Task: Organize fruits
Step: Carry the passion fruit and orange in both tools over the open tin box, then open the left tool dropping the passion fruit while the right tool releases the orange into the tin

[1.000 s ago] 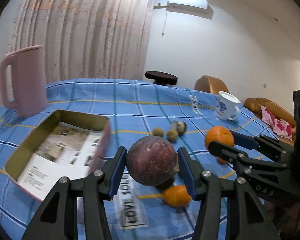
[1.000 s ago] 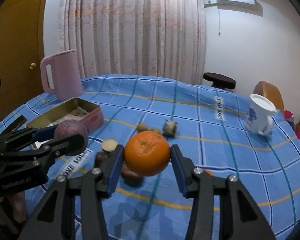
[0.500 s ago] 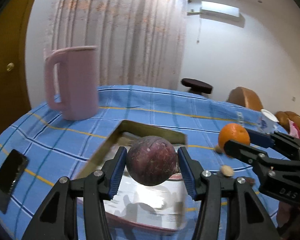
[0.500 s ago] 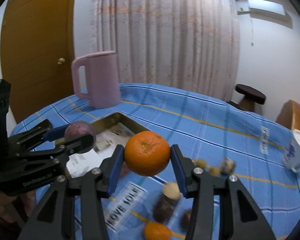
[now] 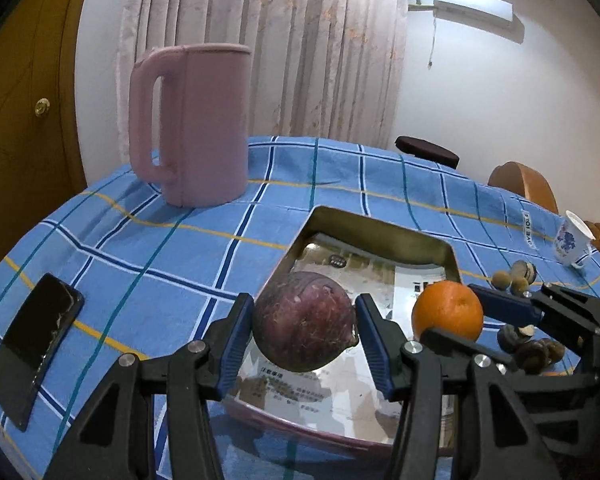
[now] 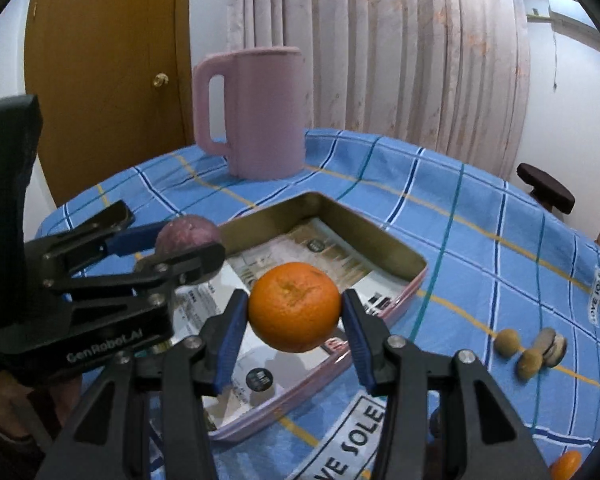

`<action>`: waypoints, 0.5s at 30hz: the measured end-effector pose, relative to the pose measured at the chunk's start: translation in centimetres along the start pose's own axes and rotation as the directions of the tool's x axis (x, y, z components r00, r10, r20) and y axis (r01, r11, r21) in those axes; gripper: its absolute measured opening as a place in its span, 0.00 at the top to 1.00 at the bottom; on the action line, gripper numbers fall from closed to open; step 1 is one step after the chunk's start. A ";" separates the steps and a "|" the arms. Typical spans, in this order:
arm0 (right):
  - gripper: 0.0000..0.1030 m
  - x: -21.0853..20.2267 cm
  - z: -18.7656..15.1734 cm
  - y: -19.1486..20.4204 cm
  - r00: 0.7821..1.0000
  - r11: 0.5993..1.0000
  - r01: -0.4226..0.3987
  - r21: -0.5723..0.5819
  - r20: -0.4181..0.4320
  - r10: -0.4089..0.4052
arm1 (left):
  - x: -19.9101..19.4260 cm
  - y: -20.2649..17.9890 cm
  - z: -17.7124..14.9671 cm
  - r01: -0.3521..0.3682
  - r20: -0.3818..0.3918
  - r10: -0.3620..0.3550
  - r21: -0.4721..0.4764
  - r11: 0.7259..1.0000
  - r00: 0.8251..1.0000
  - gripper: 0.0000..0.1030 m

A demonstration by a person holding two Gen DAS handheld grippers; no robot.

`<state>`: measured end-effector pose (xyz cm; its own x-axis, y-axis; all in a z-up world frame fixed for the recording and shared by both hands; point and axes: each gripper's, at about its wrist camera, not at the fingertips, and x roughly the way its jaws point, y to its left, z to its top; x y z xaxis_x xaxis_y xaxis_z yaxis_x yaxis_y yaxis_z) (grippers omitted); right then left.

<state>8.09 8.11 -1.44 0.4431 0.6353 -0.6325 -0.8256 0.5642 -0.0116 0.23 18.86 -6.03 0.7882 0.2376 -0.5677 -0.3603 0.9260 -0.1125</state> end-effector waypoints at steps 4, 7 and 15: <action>0.51 0.5 -0.4 0.3 1.000 1.000 -0.008 -0.017 -0.024 0.008 | 0.1 0.0 0.1 -0.003 -0.010 0.003 0.010 1.000 1.000 0.47; 0.51 0.6 -0.6 0.5 0.999 1.000 -0.012 -0.022 -0.034 0.012 | 0.3 -0.2 0.1 -0.003 -0.024 0.004 0.024 1.000 1.000 0.47; 0.42 0.5 -1.1 1.3 0.999 0.999 -0.006 -0.041 -0.033 0.004 | 0.2 -0.1 -0.2 -0.013 -0.040 0.014 0.020 1.000 0.999 0.46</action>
<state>6.88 8.55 -2.57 0.4277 0.6202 -0.6576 -0.8418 0.5383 -0.0399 0.34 18.72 -6.35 0.7624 0.2383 -0.6016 -0.3602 0.9287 -0.0886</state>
